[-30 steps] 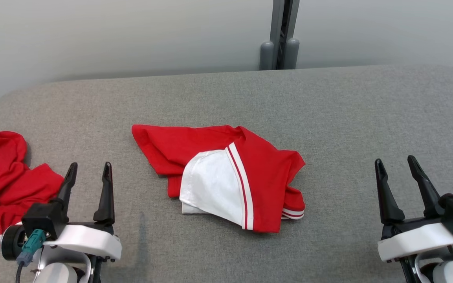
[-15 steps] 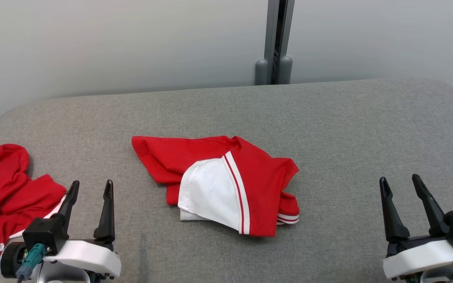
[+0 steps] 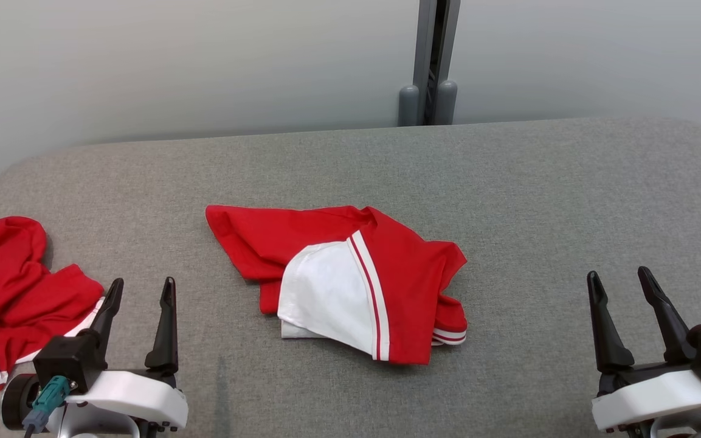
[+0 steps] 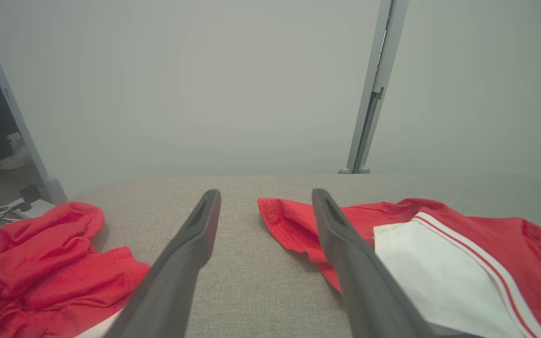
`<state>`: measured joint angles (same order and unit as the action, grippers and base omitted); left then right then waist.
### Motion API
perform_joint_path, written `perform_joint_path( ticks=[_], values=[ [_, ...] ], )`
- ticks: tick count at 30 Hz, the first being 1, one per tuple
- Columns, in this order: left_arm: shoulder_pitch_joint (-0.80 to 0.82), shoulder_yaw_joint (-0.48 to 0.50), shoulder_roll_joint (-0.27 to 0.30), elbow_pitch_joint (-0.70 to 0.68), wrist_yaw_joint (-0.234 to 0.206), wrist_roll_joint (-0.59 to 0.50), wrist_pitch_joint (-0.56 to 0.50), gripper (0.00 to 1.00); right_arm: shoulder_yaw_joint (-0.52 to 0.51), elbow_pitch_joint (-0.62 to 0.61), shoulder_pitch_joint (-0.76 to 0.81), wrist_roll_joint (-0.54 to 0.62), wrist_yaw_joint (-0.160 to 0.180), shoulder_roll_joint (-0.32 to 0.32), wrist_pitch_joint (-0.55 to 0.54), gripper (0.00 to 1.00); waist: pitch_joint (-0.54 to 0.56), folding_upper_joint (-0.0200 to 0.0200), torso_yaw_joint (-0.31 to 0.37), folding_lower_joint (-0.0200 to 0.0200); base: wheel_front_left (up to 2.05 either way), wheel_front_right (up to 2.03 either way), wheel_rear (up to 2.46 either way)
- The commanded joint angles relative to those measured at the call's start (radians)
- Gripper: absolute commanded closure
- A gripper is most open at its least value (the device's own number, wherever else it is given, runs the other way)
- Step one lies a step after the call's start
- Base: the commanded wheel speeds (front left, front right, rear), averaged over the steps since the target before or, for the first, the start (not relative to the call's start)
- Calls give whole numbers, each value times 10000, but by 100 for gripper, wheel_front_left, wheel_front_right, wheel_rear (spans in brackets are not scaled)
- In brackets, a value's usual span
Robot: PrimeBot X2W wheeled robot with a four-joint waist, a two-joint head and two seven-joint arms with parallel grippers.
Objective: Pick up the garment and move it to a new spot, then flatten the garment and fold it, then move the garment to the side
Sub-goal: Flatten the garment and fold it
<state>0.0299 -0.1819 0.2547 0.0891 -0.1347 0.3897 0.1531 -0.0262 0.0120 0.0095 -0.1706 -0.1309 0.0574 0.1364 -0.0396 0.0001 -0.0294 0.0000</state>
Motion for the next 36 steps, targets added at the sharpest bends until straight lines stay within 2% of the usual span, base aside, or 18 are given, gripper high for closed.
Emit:
perform_joint_path(
  ticks=[1,14,21,23,24,30,33,36],
  values=[
    [123,-1,59,15,-89,34,3,0,-30,-15,-33,11,3,18,36,0,-15,-1,-10,0,0,0,0],
    [274,-106,50,15,-69,61,55,0,181,20,-142,24,3,1,-12,0,-83,-1,-264,0,0,0,0],
    [754,-174,-35,30,4,114,164,0,1867,388,-561,318,3,359,-247,0,-464,-1,-1099,0,0,0,0],
    [934,-195,-109,94,2,138,279,0,2936,865,-896,435,3,533,-383,0,-667,-1,-1551,0,0,0,0],
    [934,-195,-109,94,2,138,279,0,2936,865,-896,435,3,533,-383,0,-667,-1,-1551,0,0,0,0],
    [1277,-257,-294,260,97,208,543,0,4529,2208,-1723,749,5,1144,-630,0,-1112,-1,-2428,0,0,0,0],
    [1361,-286,-362,327,126,243,652,0,5028,2972,-2184,1216,5,1477,-792,0,-1266,-1,-2718,0,0,0,0],
    [1423,-320,-420,363,130,237,733,0,5342,3605,-2543,1556,5,1550,-947,0,-1324,-1,-2887,0,0,0,0]
  ],
)
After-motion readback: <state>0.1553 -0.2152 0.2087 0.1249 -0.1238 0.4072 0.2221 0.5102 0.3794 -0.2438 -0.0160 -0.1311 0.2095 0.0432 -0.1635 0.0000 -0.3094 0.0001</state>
